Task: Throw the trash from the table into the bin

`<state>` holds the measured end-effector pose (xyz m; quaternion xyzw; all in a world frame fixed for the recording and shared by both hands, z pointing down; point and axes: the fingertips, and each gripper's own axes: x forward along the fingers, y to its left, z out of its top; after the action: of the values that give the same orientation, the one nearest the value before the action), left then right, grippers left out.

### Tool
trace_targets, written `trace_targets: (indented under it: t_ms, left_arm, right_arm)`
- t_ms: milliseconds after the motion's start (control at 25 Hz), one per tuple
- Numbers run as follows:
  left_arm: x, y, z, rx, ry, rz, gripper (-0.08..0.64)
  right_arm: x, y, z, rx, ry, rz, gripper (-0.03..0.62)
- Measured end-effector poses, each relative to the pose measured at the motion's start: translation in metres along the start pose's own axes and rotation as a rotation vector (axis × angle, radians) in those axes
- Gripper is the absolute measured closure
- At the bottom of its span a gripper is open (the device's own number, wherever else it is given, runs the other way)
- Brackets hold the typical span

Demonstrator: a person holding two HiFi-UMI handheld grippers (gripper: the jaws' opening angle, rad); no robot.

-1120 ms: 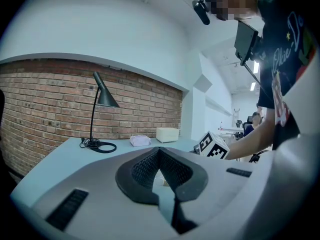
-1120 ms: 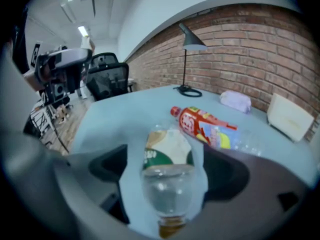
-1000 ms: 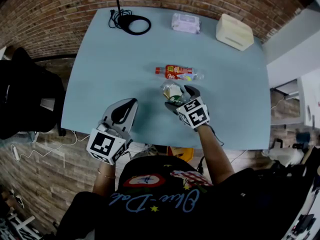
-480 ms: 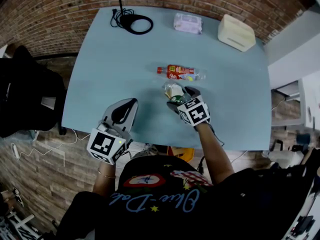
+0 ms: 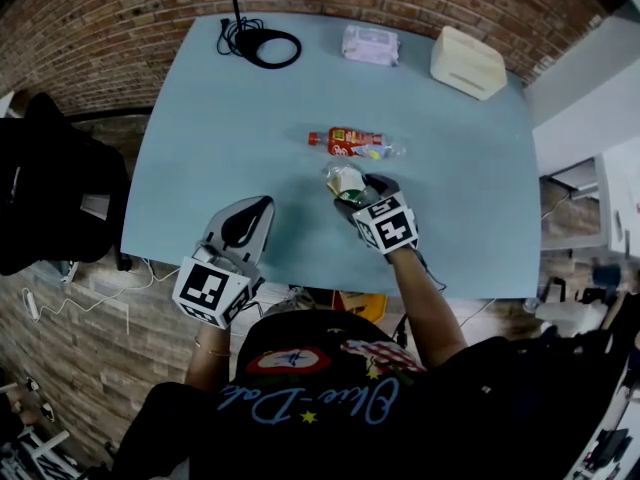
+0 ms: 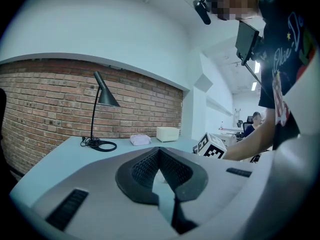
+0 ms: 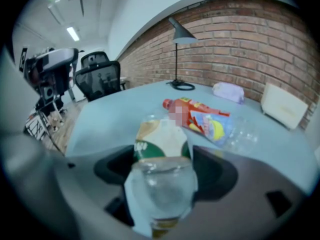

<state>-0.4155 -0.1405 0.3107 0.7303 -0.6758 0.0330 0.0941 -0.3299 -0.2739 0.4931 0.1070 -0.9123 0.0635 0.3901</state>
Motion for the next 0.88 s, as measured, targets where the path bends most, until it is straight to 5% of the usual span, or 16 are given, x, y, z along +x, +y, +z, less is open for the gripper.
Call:
trace_targets:
  t_ms: [880]
  left_arm:
    - [0.052, -0.084, 0.008, 0.018, -0.013, -0.161, 0.552]
  right_arm:
    - [-0.113, -0.011, 0.017, 0.003, -0.265, -0.056, 0.218]
